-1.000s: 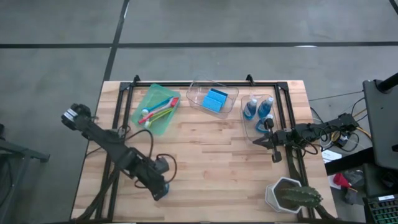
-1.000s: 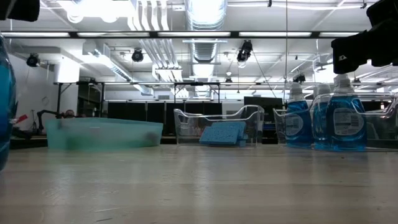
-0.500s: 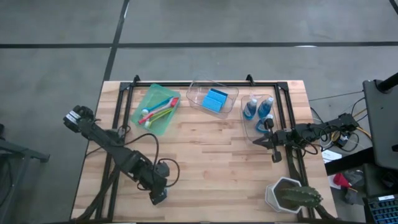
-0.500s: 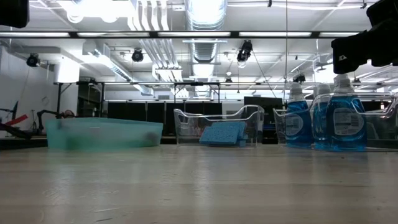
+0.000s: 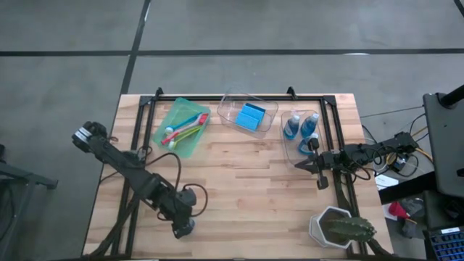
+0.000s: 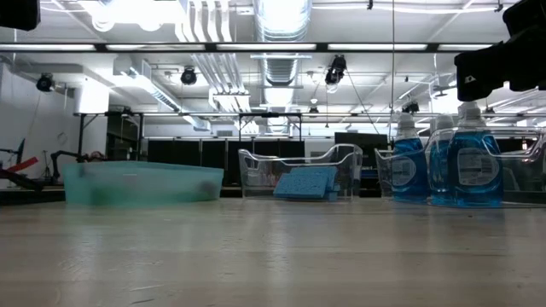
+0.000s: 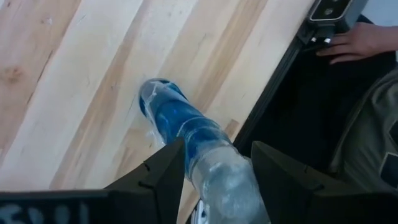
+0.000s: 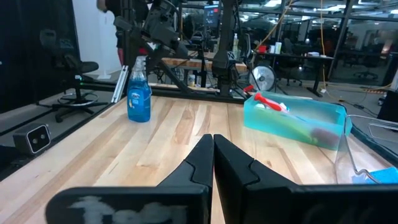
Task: Pick & Place Kitchen Sink Supplies
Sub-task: Put the blue dishwashing liquid bottle into the right transparent bin
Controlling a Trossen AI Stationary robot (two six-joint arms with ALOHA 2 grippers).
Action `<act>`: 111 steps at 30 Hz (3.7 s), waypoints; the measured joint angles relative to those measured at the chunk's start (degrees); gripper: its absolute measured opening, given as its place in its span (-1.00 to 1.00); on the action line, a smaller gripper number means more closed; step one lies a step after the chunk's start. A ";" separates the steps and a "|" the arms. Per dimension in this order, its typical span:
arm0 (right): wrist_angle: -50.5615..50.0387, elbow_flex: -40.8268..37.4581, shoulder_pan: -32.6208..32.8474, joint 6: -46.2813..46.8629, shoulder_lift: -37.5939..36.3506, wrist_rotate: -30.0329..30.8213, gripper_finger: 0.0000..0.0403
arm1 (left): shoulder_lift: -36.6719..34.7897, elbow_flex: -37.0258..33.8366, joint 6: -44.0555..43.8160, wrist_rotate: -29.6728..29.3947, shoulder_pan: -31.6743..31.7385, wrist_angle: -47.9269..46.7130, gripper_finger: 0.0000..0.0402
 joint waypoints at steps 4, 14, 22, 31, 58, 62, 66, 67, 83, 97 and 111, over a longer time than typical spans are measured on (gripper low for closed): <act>0.00 0.00 0.00 0.00 0.00 0.00 -0.96 | -0.49 0.02 -0.76 1.15 0.07 0.41 0.00; 0.00 0.00 0.00 0.00 0.00 0.00 -0.96 | -0.49 0.02 -3.36 2.35 -0.83 0.64 0.20; 0.00 0.00 0.02 0.00 0.00 0.00 -0.96 | -0.41 0.02 -0.21 3.50 -1.33 0.61 0.18; 0.00 0.00 0.01 0.00 0.00 0.00 -0.96 | 0.74 0.02 2.29 3.50 -1.37 0.23 0.12; 0.01 0.00 0.00 0.00 0.00 0.00 -0.96 | 0.58 3.30 15.86 -0.09 2.49 -4.79 -0.36; 0.02 0.00 0.00 0.00 0.00 0.00 -0.96 | 0.47 4.17 19.75 -0.29 5.00 -6.08 -0.35; 0.01 0.00 0.00 0.00 0.00 0.00 -0.96 | 0.45 5.34 23.93 -0.28 8.23 -6.96 -0.35; 0.02 0.00 0.00 0.00 0.00 0.00 -0.96 | 0.45 5.70 25.26 -0.28 9.01 -6.88 -0.35; 0.00 0.00 0.00 0.02 0.00 0.00 -0.96 | 0.38 13.36 48.72 -2.93 20.36 -6.63 -0.35; 8.06 0.00 -0.03 20.41 -0.02 0.16 -0.96 | 4.61 15.35 62.85 -4.39 27.31 -0.48 -0.35; 7.40 2.50 0.00 27.28 6.48 -0.22 -0.54 | 18.78 33.17 75.16 -2.89 28.05 -2.21 -0.35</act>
